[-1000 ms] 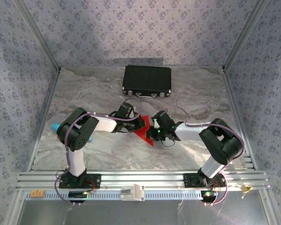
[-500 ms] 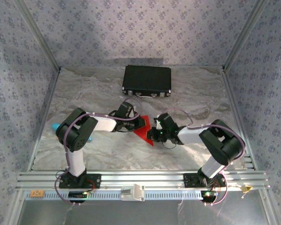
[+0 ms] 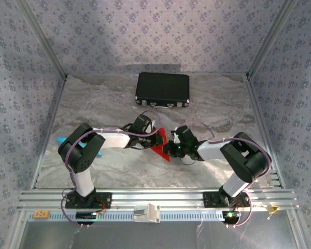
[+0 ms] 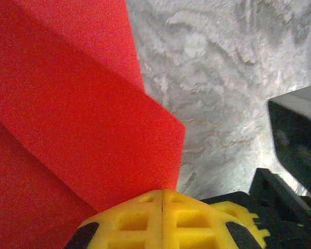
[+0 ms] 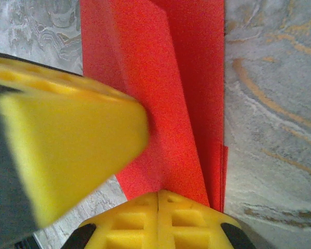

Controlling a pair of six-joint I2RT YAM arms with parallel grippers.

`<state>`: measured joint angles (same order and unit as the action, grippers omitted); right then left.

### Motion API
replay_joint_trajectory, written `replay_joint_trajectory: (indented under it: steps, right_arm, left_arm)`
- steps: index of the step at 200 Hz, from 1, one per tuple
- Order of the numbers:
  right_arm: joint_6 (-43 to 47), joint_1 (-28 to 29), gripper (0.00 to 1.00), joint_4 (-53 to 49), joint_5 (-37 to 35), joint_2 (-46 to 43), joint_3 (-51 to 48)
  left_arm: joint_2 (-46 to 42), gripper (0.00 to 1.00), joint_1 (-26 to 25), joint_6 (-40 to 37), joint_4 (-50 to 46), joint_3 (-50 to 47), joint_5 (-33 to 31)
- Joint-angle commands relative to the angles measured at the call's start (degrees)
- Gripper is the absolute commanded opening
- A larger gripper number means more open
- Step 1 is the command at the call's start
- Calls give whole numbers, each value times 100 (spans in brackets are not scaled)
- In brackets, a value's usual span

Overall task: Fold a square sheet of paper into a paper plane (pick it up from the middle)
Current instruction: Fourth fold the wing at the center of the table.

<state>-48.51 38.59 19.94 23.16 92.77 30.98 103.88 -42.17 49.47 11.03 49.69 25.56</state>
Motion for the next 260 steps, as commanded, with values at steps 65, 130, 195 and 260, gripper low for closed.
replay_joint_trajectory:
  steps: [65,130,195,260]
  right_arm:
    - [53,-52,0,-784,-203,142,-224]
    - [72,-52,0,-782,-189,106,-389]
    - [103,-70,0,-807,-154,31,-435]
    - [181,-100,0,-826,-42,31,-446]
  left_arm:
    - [544,1,228,17,-659,412,-443]
    - [744,2,570,-130,-921,986,-418]
    - [924,3,974,-360,-1130,1284,-494]
    - [1009,3,1346,-558,-1377,1579,-555]
